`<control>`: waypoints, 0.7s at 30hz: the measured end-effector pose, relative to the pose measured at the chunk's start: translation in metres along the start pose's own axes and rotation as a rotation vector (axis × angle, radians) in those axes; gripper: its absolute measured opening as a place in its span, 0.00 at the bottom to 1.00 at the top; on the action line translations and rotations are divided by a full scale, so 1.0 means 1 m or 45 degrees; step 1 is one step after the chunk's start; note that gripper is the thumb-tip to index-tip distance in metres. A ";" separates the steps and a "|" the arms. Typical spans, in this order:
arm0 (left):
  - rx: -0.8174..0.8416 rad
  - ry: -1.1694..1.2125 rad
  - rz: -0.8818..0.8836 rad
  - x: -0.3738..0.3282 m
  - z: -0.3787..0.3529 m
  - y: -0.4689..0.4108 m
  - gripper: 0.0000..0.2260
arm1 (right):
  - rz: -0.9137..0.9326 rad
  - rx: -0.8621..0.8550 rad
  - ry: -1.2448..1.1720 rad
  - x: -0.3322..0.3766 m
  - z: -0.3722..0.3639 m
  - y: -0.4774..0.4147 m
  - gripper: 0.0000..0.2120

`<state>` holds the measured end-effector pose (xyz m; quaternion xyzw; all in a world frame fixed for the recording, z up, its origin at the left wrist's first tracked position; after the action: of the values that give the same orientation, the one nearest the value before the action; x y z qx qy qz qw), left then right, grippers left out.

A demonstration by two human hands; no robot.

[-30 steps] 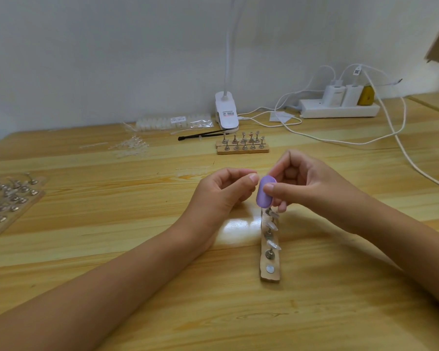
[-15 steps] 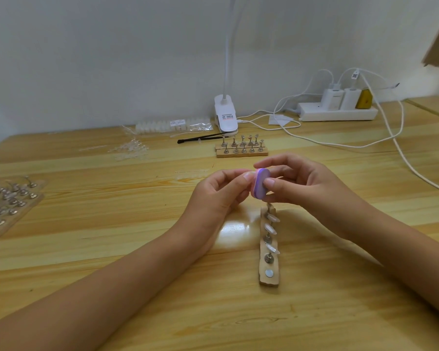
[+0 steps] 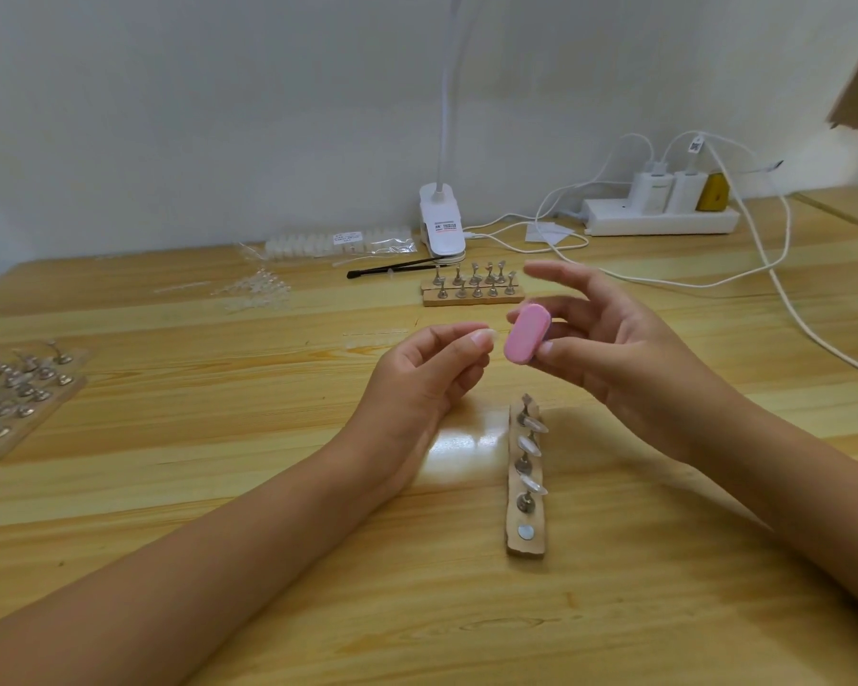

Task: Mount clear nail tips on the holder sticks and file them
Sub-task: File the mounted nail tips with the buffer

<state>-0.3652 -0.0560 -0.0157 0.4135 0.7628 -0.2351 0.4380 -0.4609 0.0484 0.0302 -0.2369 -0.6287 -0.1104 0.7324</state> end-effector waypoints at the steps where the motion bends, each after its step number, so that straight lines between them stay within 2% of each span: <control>1: 0.004 -0.011 -0.003 0.000 -0.001 0.000 0.10 | -0.007 0.014 -0.046 -0.001 0.000 -0.001 0.24; 3: 0.002 -0.032 -0.007 0.000 -0.001 0.000 0.10 | -0.021 0.035 -0.110 -0.003 -0.001 -0.001 0.20; 11: 0.017 -0.108 -0.029 0.000 -0.002 0.001 0.16 | -0.072 0.109 -0.171 -0.009 -0.009 0.000 0.16; 15: 0.030 -0.136 -0.027 0.000 -0.003 0.001 0.15 | -0.105 0.145 -0.165 -0.010 -0.014 0.001 0.11; 21: 0.012 -0.232 -0.010 0.002 -0.001 0.003 0.12 | -0.038 -0.047 -0.093 -0.007 0.002 -0.001 0.14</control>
<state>-0.3638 -0.0525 -0.0173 0.3895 0.7203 -0.2768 0.5028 -0.4645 0.0478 0.0236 -0.2449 -0.6562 -0.1242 0.7028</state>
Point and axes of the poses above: each hand's wrist, its own y-axis away from the middle knuckle, its own z-axis out of the back of the hand, x = y × z, the point moved 10 cm from there along -y, towards the middle knuckle, and after that the axes turned 7 degrees about y, right-handed, at the moved point
